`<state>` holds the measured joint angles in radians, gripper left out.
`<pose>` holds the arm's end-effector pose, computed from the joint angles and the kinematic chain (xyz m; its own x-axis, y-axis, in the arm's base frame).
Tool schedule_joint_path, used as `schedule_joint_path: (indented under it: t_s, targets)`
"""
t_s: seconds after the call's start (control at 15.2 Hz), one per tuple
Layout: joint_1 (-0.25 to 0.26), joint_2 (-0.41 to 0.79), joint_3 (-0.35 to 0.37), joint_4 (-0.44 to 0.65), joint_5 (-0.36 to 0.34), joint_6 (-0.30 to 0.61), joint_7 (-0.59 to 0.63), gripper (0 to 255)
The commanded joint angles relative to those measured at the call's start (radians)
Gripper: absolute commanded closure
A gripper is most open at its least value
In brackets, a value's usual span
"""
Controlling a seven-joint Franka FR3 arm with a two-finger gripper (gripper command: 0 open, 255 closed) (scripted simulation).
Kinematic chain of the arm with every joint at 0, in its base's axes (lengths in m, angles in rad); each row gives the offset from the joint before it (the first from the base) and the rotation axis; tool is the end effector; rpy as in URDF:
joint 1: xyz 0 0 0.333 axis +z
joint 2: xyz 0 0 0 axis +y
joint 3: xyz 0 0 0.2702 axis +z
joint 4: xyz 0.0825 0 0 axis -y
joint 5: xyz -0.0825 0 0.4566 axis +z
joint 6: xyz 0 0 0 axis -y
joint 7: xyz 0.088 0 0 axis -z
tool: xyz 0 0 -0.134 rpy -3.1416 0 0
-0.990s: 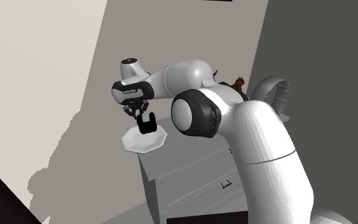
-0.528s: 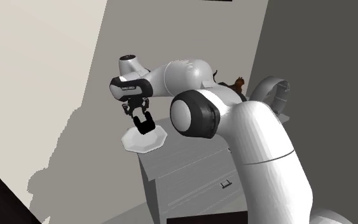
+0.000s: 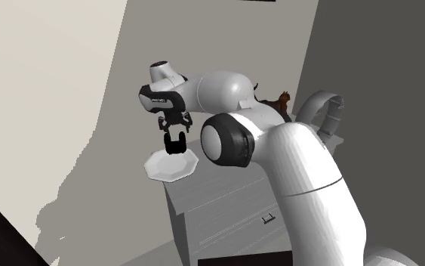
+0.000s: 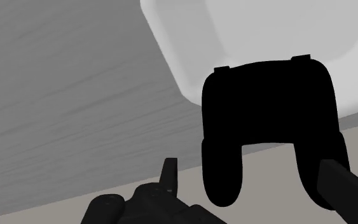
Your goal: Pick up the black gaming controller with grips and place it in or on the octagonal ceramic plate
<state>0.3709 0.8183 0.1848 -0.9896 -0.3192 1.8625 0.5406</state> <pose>0.7287 0.3627 0.3093 0.9889 0.0433 0.1423 0.0263 -0.9925 0.1193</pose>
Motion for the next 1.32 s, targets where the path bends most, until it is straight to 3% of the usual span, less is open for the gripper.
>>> schedule_joint_path:
  t_s: [0.0,0.73,0.79,1.25]
  targets:
    - [-0.002,0.006,-0.003,-0.013,-0.001,0.016,0.009,0]
    - [-0.007,0.021,-0.005,-0.034,-0.005,0.052,0.013,0]
    - [-0.006,0.022,-0.005,-0.032,-0.005,0.05,0.012,255]
    - [-0.006,0.028,-0.006,-0.027,-0.005,0.051,0.012,255]
